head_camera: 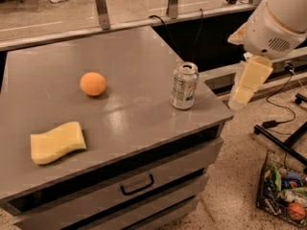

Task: Move 7up can near sponge

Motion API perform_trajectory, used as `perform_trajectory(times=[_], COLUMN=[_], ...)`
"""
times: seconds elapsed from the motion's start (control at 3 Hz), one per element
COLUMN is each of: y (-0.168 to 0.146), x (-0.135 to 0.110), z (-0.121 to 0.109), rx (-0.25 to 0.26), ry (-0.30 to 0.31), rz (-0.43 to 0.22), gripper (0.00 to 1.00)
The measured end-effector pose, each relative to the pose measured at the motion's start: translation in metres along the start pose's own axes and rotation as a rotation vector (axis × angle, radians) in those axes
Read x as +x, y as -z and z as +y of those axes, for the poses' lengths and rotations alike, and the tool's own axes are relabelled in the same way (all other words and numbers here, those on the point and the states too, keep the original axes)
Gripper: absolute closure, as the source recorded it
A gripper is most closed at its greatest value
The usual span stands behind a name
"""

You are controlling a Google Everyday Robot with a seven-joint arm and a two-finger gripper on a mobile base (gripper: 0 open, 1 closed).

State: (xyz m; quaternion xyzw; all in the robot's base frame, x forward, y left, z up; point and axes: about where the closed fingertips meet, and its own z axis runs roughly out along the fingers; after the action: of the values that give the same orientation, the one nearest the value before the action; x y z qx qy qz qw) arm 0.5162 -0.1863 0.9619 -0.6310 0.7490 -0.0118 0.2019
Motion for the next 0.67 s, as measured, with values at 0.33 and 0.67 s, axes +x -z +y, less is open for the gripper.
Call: perform_trajectory(times=[0.33, 0.67], y=[-0.020, -0.042], x=[-0.023, -0.048], z=[-0.013, -0.021], rx=[-0.023, -0.054], ry=[0.021, 0.026], rz=[-0.070, -0.139], gripper=[0.00, 0.00])
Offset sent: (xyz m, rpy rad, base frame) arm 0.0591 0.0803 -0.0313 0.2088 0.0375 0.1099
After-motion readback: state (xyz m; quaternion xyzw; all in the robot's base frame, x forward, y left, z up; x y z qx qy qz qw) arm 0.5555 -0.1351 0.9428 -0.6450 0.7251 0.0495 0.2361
